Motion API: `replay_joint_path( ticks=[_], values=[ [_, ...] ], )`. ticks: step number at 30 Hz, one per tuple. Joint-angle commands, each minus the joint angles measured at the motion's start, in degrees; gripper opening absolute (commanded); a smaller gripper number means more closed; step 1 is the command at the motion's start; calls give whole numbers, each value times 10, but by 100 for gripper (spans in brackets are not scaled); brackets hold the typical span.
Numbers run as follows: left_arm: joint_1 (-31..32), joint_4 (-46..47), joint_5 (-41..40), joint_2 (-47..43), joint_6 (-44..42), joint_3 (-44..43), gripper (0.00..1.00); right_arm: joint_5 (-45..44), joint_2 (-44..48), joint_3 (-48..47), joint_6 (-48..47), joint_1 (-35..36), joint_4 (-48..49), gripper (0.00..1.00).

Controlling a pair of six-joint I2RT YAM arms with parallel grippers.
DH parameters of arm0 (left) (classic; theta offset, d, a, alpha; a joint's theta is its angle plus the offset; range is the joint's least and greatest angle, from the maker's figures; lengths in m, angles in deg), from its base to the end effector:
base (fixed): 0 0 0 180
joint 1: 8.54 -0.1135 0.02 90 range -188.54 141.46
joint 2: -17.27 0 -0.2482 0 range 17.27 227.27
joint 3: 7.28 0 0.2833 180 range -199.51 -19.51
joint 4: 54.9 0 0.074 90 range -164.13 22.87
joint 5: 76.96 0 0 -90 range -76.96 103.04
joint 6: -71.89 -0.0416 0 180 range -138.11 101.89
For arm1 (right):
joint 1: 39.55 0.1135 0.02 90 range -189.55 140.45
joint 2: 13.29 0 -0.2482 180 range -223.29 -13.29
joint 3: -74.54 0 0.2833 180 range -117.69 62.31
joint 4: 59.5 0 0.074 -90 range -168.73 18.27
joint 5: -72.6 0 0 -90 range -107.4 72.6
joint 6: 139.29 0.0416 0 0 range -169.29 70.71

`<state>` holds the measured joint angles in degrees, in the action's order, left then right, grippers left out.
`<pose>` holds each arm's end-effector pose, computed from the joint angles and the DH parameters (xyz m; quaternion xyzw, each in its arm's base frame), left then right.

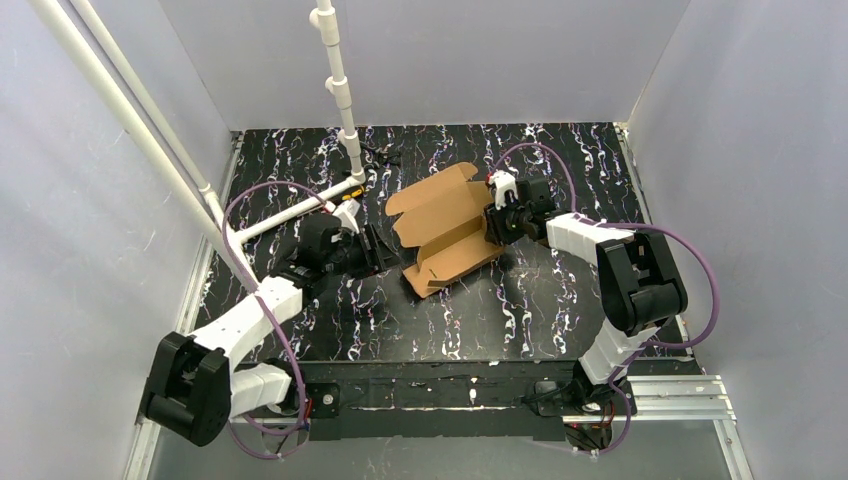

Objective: Fold the paper box

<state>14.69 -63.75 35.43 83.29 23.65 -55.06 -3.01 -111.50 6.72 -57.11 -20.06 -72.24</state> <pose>0.2587 -0.1283 0.2004 -0.0347 0.8422 -0.4147 0.3428 0.3578 0.1376 0.1377 -0.2633 0.8728 0.1544 0.3808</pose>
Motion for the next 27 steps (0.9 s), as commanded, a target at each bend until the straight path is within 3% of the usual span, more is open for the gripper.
replay_joint_path(
  ticks=[1, 3, 8, 13, 19, 27],
  values=[
    [29, 10, -40, 13, -23, -37, 48, 33, 23, -28, -31, -8, -23, 45],
    [36, 5, -56, 32, -26, -50, 42, 46, 30, -34, -57, -13, -43, 49],
    [49, -5, -87, 67, -38, -73, 41, 65, 50, -38, -100, -41, -68, 57],
    [54, -1, -94, 79, -44, -83, 39, 110, 65, -39, -132, -70, -86, 58],
    [65, -4, -107, 111, -35, -104, 18, 194, 103, -21, -186, -81, -100, 59],
    [104, -17, -163, 157, -33, -127, 6, 189, 107, -11, -162, -81, -72, 54]
  ],
)
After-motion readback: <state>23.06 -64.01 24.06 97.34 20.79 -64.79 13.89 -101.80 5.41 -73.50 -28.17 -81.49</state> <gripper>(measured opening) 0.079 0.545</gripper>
